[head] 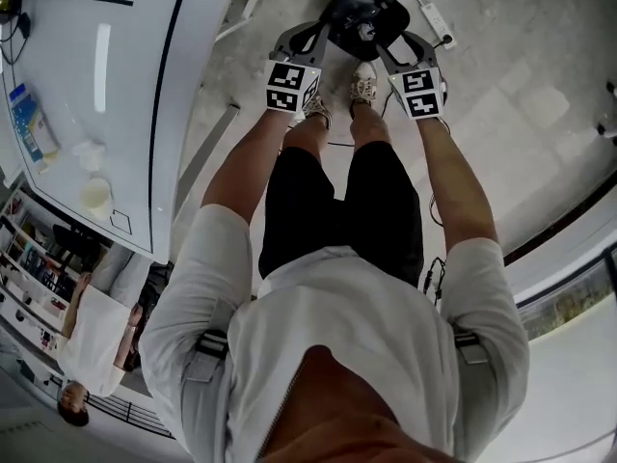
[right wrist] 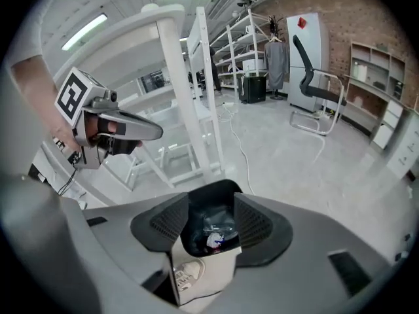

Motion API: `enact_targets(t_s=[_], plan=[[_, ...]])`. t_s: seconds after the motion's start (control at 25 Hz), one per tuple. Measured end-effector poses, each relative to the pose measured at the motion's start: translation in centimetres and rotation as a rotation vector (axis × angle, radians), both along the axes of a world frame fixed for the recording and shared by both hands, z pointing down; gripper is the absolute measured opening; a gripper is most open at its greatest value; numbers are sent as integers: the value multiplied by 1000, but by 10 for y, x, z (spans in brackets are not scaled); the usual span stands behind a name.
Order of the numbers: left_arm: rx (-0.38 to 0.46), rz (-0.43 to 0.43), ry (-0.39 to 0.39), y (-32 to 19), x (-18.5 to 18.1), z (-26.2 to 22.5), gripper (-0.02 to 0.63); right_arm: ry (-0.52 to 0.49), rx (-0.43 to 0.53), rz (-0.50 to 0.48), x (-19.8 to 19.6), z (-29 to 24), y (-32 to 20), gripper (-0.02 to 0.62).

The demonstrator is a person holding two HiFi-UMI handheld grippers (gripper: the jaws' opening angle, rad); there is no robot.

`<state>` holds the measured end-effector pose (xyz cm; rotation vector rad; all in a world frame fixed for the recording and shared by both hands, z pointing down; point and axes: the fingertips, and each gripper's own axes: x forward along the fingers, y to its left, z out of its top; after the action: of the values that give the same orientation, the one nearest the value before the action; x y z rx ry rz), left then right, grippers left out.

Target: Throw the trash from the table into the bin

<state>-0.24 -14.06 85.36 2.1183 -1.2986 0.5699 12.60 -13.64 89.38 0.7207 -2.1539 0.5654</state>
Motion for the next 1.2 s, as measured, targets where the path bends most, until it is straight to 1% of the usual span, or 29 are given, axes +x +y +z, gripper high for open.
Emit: enact_targets(t_s=[0.12,0.24,0.36,0.44,0.52,0.64,0.76,0.92,1.04,1.2], plan=[[35,-7,7,-5,5,-49,9,-31,38,35,3,-54,-10,193],[73,6,1,-5,11,-101,9,-64,79,77,9,-113,-17,157],[117,10,7,-10,15,-153,9,-91,139,108,12,-170,-26,96],[149,2,10,-14,15,-187,9,-109,185,124,12,-206,-34,41],[185,-4,7,-17,12,-220,9,-133,227,139,11,-241,-41,6],[235,-20,5,-17,8,-271,9,-178,282,154,9,-296,-46,5],[290,-52,20,-17,0,-321,9,-233,343,164,7,-354,-45,5],[368,-88,35,-13,-15,-382,9,-301,430,148,-4,-424,-41,5],[422,-91,20,-14,-23,-412,9,-347,488,126,-14,-462,-44,5],[459,-113,18,-12,-30,-437,9,-385,536,93,-24,-495,-43,5]])
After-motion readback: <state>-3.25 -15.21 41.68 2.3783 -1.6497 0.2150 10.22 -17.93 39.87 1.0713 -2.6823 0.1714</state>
